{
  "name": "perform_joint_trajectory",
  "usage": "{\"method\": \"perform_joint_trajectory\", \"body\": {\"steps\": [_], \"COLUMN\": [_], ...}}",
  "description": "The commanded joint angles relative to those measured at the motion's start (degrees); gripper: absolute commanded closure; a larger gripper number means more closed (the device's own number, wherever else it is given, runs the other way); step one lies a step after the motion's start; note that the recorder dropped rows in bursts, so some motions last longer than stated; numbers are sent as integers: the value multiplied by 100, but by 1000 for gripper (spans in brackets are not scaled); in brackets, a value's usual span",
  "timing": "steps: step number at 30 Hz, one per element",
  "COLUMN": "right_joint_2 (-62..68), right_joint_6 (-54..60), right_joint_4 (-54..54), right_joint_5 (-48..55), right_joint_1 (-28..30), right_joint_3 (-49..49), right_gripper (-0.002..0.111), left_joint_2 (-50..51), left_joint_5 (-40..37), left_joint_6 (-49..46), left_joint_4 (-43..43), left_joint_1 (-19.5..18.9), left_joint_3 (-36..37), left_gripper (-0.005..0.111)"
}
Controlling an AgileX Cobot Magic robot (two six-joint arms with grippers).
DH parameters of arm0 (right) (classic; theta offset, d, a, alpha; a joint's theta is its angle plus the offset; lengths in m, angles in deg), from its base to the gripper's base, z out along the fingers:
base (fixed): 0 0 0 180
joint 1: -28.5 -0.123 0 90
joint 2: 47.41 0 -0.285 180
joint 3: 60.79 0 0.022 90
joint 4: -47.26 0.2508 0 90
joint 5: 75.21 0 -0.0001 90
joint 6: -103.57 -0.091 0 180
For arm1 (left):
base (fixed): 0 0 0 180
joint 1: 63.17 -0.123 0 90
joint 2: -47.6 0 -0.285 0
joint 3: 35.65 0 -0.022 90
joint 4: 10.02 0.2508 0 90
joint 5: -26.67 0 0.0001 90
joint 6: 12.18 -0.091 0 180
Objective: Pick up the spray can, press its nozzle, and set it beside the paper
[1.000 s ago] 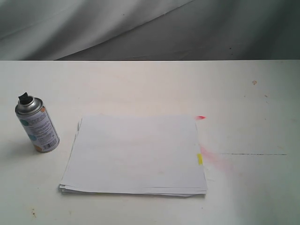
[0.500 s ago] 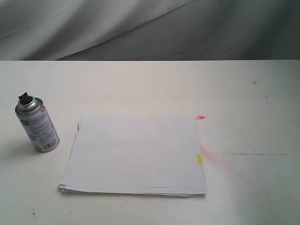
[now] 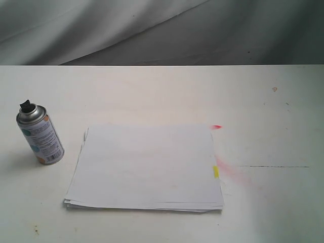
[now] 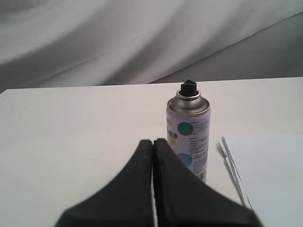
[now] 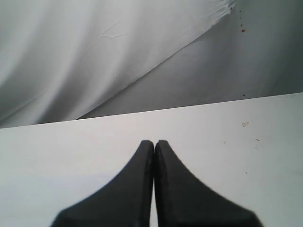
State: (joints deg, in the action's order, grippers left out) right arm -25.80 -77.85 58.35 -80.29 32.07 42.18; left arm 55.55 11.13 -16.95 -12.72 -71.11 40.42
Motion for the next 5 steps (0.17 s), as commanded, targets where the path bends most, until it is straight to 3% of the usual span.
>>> {"method": "perform_joint_trajectory", "body": {"steps": [1,5], "right_joint_2": [-20,-20], "right_joint_6": [5,5], "right_joint_4": [-87,-87], "right_joint_5": [16,16], "right_joint_1": [37,37], "right_joint_3": [-19,-19], "right_gripper": [108,108], "left_joint_2": [-17,-17], "left_joint_5": [57,57], "left_joint_6": [-9,-9], "left_joint_4": [-78,-78], "left_joint_1": [-10,-10], "left_joint_3": [26,26], "left_gripper": [107,107]}}
